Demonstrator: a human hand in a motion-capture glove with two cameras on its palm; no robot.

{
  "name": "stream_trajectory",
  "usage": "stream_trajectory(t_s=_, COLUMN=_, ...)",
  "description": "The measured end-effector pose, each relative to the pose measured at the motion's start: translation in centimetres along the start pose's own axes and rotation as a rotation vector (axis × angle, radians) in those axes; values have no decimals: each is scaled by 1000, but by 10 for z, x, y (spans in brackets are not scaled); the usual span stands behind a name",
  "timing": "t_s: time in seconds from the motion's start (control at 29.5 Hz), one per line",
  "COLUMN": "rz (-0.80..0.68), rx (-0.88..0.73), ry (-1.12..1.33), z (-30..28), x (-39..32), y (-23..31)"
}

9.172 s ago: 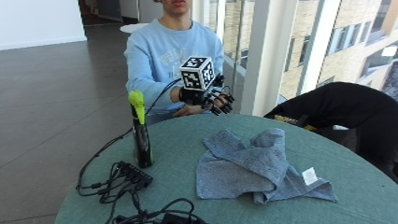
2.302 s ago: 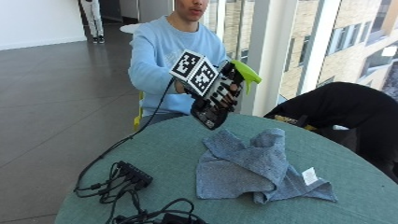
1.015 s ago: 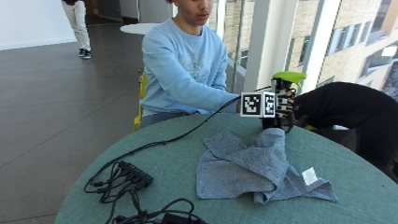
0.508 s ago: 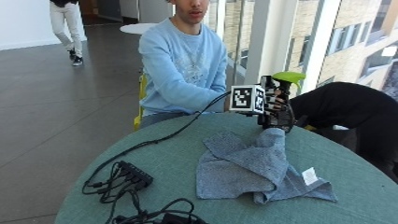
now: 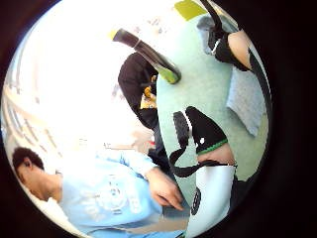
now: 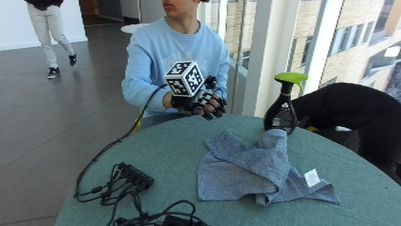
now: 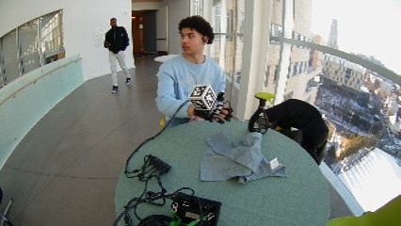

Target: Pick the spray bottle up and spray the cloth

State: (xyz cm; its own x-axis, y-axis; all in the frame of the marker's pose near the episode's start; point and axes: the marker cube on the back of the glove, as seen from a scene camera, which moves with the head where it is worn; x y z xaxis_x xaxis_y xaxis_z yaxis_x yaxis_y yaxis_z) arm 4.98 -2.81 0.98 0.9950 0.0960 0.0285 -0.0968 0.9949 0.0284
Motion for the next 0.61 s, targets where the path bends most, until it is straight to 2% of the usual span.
stream_trajectory(t_s=0.3, rz=89, rx=5, ry=103, z=-21, x=48, y=63)
stream_trajectory(t_s=0.61, rz=108, rx=22, ry=141, z=-32, x=65, y=74)
